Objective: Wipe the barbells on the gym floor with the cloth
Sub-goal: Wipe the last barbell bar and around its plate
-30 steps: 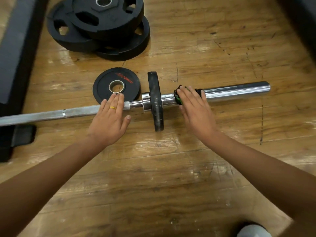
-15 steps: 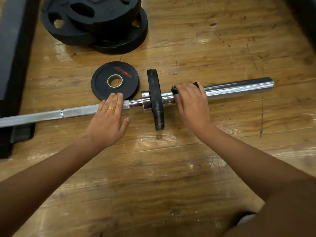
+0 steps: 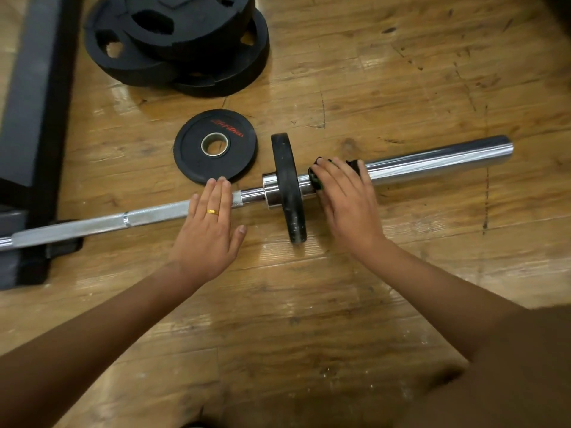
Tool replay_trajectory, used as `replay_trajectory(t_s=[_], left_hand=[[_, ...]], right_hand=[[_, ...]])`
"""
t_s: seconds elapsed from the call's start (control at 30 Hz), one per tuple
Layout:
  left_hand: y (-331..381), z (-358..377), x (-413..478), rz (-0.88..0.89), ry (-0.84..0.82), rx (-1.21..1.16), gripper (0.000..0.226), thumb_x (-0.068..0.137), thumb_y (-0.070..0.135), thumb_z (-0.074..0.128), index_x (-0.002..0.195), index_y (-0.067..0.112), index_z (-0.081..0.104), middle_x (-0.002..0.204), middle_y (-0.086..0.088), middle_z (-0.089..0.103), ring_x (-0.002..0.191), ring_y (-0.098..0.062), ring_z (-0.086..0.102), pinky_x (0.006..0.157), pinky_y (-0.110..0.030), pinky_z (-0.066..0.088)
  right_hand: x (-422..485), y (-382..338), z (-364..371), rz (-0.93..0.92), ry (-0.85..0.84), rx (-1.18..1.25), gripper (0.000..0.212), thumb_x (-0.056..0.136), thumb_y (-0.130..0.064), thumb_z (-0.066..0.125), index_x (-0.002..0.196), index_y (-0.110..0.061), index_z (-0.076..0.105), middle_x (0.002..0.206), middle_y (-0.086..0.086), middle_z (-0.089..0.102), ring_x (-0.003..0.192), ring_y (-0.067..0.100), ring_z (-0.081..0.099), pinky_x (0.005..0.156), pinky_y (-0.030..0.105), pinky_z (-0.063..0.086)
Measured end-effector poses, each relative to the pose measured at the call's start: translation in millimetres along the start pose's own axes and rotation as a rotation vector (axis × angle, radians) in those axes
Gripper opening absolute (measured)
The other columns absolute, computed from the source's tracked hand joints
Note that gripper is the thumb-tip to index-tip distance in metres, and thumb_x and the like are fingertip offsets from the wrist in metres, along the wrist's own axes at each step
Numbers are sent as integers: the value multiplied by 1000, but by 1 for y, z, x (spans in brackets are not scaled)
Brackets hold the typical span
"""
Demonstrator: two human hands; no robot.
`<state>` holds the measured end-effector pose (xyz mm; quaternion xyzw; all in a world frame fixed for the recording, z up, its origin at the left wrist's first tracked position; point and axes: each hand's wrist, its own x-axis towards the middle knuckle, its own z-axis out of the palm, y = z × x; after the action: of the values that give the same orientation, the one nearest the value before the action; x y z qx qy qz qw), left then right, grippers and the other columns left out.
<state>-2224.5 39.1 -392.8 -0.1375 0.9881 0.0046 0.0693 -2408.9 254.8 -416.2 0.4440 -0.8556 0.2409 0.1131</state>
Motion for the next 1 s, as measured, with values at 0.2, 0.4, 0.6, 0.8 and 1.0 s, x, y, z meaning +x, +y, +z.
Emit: replay_trajectory(t_s=[0.2,0.4,0.6,0.8,1.0], left_hand=[[4,2,-9,-4,9,-21,75,104,48,22,159,0,2,168,-18,5,156,-29,-2,125,-46,5],[10,3,-13,-19,2,-20,76,104,48,23,159,0,2,167,-19,2,155,-30,-3,124,-46,2],[14,4,-18,-29,-2,0,74,104,46,21,159,-1,3,167,-20,4,155,-32,-2,125,-47,4],[14,3,-18,-29,-4,-6,75,104,47,20,159,0,1,167,-20,2,155,-31,-5,125,-48,4],[20,5,-20,-52,8,-8,75,104,47,19,158,-1,1,167,-21,2,155,-32,-5,125,-49,5]], right_hand=[[-28,17,0,-150,-20,-23,55,98,-8,59,150,-11,43,157,7,42,148,24,32,124,48,15],[-2,2,0,-93,37,21,40,102,-15,52,142,-9,54,146,7,55,140,25,45,119,46,26],[-18,26,-10,-250,-66,-93,48,103,-28,53,148,-11,47,153,11,46,143,27,39,121,44,23],[8,6,-2,-209,-6,-60,41,106,-35,46,134,-9,59,131,8,64,124,25,57,114,43,32],[-5,22,-10,-63,80,-63,32,104,-24,50,129,-8,62,127,8,67,121,25,60,116,48,33]])
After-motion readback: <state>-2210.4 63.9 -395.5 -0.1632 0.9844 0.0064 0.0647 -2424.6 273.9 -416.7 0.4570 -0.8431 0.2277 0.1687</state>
